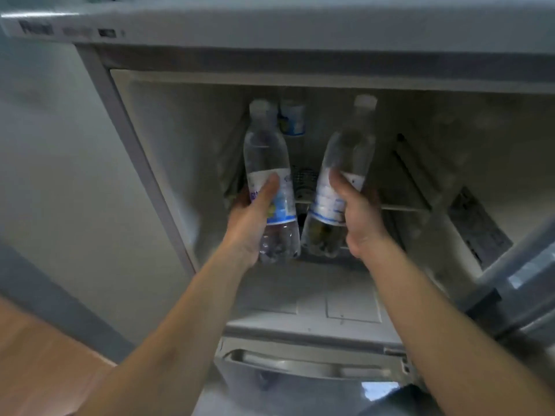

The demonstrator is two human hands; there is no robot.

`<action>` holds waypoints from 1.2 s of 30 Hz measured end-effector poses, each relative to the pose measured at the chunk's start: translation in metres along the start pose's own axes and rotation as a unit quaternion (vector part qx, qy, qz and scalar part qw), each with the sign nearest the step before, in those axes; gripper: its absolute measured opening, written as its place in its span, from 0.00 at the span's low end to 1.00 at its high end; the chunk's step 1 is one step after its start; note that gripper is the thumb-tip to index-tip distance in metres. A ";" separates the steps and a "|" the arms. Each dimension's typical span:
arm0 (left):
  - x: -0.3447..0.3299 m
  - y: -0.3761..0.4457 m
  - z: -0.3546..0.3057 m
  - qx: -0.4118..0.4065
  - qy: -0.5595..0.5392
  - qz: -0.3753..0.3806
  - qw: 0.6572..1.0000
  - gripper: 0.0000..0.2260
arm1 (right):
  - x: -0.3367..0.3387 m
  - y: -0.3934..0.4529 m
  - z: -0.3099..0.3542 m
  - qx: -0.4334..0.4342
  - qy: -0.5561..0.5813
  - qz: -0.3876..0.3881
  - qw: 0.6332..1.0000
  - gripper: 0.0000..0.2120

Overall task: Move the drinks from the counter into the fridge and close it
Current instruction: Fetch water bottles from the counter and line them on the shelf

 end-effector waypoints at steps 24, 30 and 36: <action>-0.070 0.199 -0.074 -0.185 0.232 0.050 0.954 0.33 | 0.047 0.197 0.039 0.017 -0.234 -0.066 0.970 0.32; -0.087 0.212 -0.057 -0.186 0.264 0.068 0.944 0.32 | 0.056 0.205 0.040 0.006 -0.342 -0.019 0.940 0.35; -0.083 0.222 -0.054 -0.147 0.497 0.044 0.854 0.38 | 0.070 0.194 0.020 -0.050 -0.455 -0.015 0.889 0.35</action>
Point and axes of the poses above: each hand's wrist, its own y-axis towards the middle knuckle, its own x-axis out of the back of the hand, z = x × y, the point moved 10 cm from there along y, towards the middle knuckle, and after that the axes turned 14 degrees about z, right-handed, at the moved point
